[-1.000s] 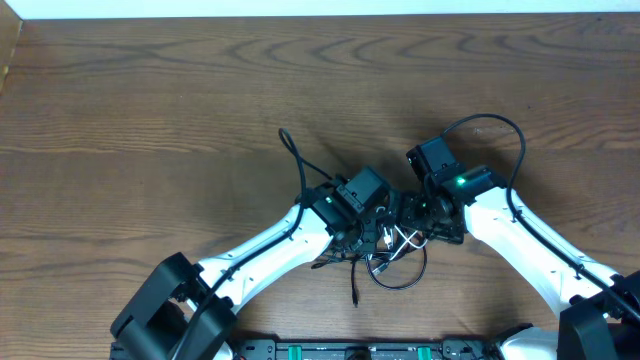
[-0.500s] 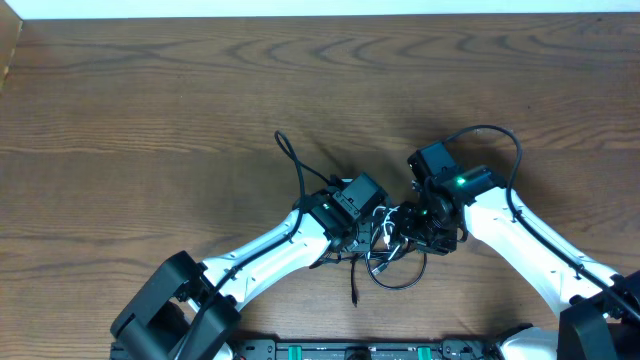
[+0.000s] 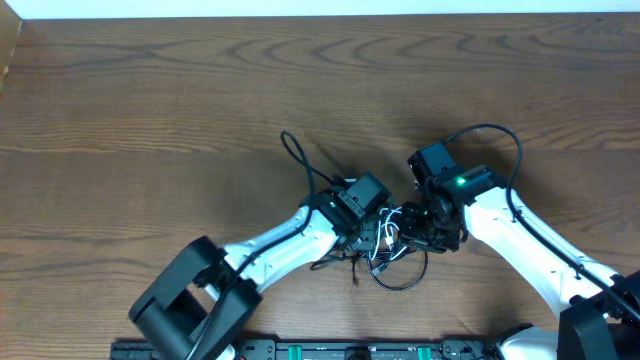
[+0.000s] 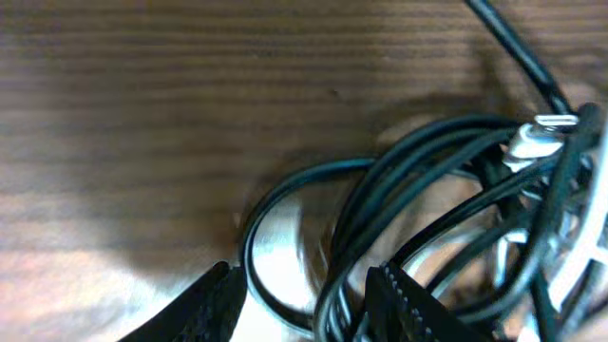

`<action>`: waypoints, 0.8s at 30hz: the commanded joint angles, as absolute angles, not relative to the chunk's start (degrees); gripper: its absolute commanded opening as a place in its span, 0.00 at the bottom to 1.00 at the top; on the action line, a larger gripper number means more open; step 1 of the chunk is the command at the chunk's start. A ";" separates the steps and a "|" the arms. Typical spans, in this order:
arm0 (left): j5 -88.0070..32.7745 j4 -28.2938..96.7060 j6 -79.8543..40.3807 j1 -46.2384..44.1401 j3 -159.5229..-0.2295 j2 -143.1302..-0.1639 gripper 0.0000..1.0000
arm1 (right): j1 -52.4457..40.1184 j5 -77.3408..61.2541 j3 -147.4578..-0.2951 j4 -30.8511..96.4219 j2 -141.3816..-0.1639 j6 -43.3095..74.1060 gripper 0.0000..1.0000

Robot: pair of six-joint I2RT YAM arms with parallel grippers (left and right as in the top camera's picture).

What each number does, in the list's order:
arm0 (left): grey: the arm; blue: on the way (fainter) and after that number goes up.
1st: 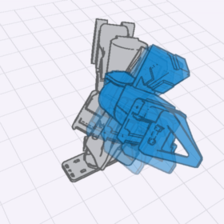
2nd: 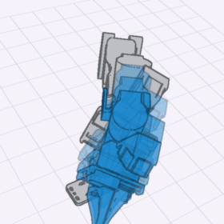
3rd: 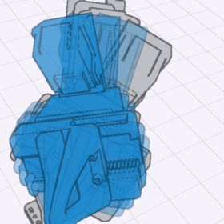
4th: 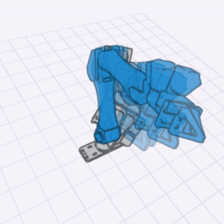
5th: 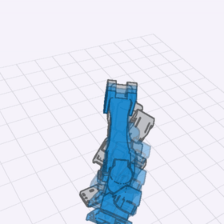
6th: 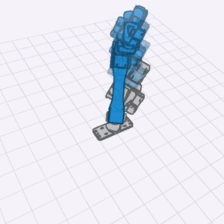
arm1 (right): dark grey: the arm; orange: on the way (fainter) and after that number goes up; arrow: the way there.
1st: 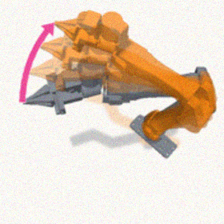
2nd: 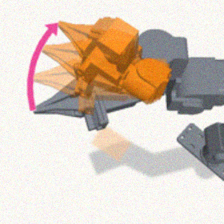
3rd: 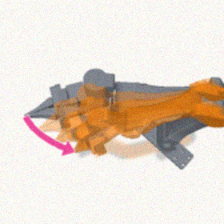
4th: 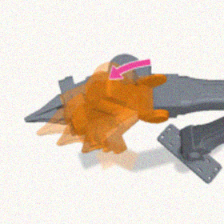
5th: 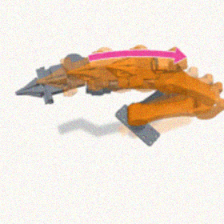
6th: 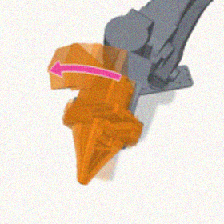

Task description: Untangle cables

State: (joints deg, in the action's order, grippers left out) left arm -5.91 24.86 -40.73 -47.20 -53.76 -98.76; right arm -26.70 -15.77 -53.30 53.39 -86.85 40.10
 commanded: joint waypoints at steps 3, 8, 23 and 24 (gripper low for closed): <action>-5.93 24.40 -41.28 -46.46 -53.58 -102.26 0.22 | -27.09 -13.39 -53.45 53.36 -86.96 39.97 0.02; -5.43 27.11 -41.25 -42.72 -53.58 -102.24 0.08 | -27.09 -8.45 -53.45 53.45 -86.96 34.59 0.01; 2.22 36.67 -28.73 -26.33 -53.58 -102.21 0.08 | -26.98 -0.10 -53.45 50.28 -86.96 26.41 0.01; 2.24 36.67 -27.73 -25.30 -53.58 -102.21 0.08 | -26.96 -0.10 -53.45 49.74 -86.96 26.06 0.01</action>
State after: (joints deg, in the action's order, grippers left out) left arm -4.16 35.14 -33.08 -29.50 -54.92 -100.40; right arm -26.72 -3.09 -53.30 50.28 -86.85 29.12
